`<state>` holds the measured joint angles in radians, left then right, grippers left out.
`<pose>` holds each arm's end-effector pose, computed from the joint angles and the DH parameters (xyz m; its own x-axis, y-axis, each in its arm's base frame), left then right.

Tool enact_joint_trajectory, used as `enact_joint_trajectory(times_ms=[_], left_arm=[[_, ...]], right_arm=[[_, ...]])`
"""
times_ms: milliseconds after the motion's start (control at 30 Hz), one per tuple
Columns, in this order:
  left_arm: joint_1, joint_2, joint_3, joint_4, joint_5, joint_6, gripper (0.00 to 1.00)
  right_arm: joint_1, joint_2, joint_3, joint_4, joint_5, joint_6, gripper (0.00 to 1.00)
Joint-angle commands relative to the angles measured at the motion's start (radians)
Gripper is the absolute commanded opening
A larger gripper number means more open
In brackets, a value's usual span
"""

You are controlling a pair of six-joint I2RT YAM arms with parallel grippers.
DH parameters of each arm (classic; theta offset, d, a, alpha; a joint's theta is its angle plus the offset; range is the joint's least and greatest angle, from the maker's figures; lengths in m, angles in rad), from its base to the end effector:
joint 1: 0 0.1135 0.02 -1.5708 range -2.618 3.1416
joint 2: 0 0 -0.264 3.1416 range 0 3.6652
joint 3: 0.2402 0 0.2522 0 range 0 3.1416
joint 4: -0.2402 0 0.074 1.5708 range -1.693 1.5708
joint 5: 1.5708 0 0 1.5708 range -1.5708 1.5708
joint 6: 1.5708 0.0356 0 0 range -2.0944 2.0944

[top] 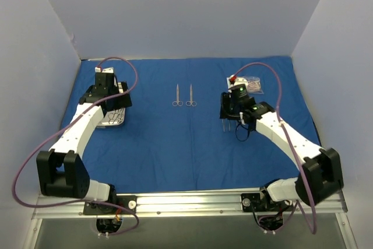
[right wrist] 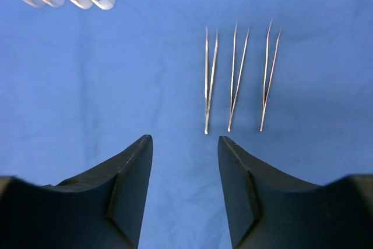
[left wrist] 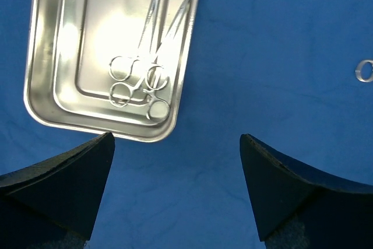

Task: Open and lay out the surgical kit
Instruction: Place the medical item in the surgical kit, then pick up the medical item from the container.

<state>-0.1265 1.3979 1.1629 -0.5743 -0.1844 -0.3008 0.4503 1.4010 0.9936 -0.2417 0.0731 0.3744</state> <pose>0.3004 -0.0316 0.2960 -0.6853 -0.2064 -0.6983 -0.2141 0.9737 -0.0777 0.2814 0.1331 0.2655 -0.6461 0.0928 -0.7576 -0.1562 0.9555 0.2503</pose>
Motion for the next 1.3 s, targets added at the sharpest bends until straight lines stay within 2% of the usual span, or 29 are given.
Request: enact_joint_trajectory(times_ms=[0,100,133,300,333,400,433,467,567,733,933,1267], left_arm=[[0.039,0.052,0.047,0.019,-0.029,0.041,0.99],[0.076,0.108,0.066,0.05,-0.027,0.043,0.98],[0.085,0.121,0.064,0.077,-0.023,0.042,0.92],[0.12,0.243,0.092,0.12,0.0,0.023,0.81],[0.16,0.262,0.119,0.111,0.006,0.02,0.79],[0.168,0.312,0.141,0.111,0.014,0.022,0.72],[0.172,0.326,0.161,0.111,0.014,0.025,0.66],[0.174,0.358,0.17,0.11,0.013,0.029,0.55],[0.188,0.416,0.207,0.099,0.003,0.046,0.48],[0.202,0.49,0.261,0.08,0.031,0.124,0.45],[0.202,0.529,0.251,0.09,0.103,0.212,0.45],[0.205,0.625,0.299,0.057,0.114,0.247,0.45]], right_arm=[[-0.009,-0.144,-0.013,0.047,0.01,-0.02,0.45],[-0.007,-0.224,-0.038,0.077,0.007,-0.04,0.5],[-0.007,-0.241,-0.042,0.084,0.008,-0.043,0.5],[-0.007,-0.325,-0.067,0.108,-0.002,-0.048,0.5],[-0.007,-0.333,-0.073,0.113,-0.006,-0.048,0.5],[-0.007,-0.349,-0.076,0.114,-0.004,-0.049,0.51],[-0.007,-0.353,-0.081,0.114,-0.006,-0.049,0.51],[-0.007,-0.355,-0.082,0.117,-0.007,-0.049,0.51],[-0.007,-0.358,-0.087,0.117,-0.015,-0.051,0.51],[-0.009,-0.362,-0.093,0.128,-0.019,-0.052,0.52],[-0.009,-0.353,-0.09,0.133,-0.025,-0.057,0.52],[-0.009,-0.324,-0.078,0.136,-0.038,-0.072,0.52]])
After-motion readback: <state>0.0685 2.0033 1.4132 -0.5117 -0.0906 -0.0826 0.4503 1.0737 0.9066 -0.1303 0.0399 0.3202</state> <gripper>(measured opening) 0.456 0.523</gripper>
